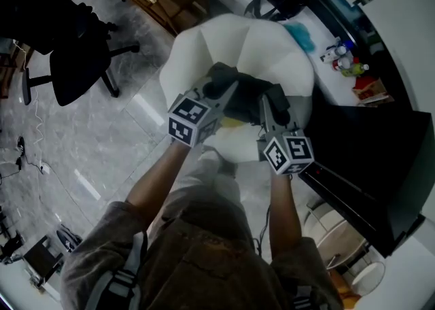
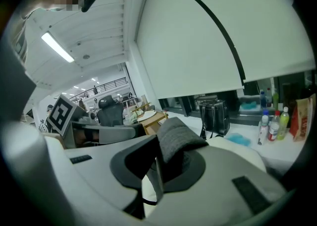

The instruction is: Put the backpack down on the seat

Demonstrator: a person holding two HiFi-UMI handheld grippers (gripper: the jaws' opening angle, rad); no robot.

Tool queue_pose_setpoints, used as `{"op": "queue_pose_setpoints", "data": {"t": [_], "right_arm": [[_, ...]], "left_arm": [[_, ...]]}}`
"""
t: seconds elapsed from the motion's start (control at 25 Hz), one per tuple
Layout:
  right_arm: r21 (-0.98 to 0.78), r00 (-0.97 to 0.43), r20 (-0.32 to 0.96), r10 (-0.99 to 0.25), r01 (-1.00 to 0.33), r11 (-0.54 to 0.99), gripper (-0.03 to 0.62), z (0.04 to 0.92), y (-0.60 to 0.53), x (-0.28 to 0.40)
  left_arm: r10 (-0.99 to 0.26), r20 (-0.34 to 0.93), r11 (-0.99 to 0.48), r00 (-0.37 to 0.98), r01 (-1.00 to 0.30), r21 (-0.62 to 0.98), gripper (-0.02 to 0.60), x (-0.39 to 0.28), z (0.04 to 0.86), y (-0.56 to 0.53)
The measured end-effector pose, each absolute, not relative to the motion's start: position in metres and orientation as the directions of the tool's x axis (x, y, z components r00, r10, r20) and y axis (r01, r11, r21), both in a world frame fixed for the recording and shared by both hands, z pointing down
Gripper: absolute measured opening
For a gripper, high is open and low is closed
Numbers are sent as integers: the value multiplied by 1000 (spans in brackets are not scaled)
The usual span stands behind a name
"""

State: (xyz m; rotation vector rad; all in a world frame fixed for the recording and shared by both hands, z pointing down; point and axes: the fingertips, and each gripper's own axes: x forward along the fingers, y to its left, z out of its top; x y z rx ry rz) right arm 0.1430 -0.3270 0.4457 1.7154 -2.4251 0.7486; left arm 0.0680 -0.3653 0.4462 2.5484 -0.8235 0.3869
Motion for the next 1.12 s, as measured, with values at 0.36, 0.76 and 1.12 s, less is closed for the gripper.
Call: {"op": "queue_pose_setpoints", "data": {"t": [0.36, 0.76, 1.12], "right_arm": [[-360, -355, 343, -870, -905, 227, 35, 478, -362, 151], [-361, -321, 301, -898, -910, 204, 34, 495, -390, 161], [-335, -309, 313, -898, -921, 200, 32, 524, -394, 162]], "left_arm": [[-484, 386, -726, 785, -607, 324, 32, 76, 477, -400], [-476, 343, -757, 810, -576, 308, 32, 87, 492, -417], [-519, 307, -746, 797, -598, 291, 32, 98, 513, -427]]}}
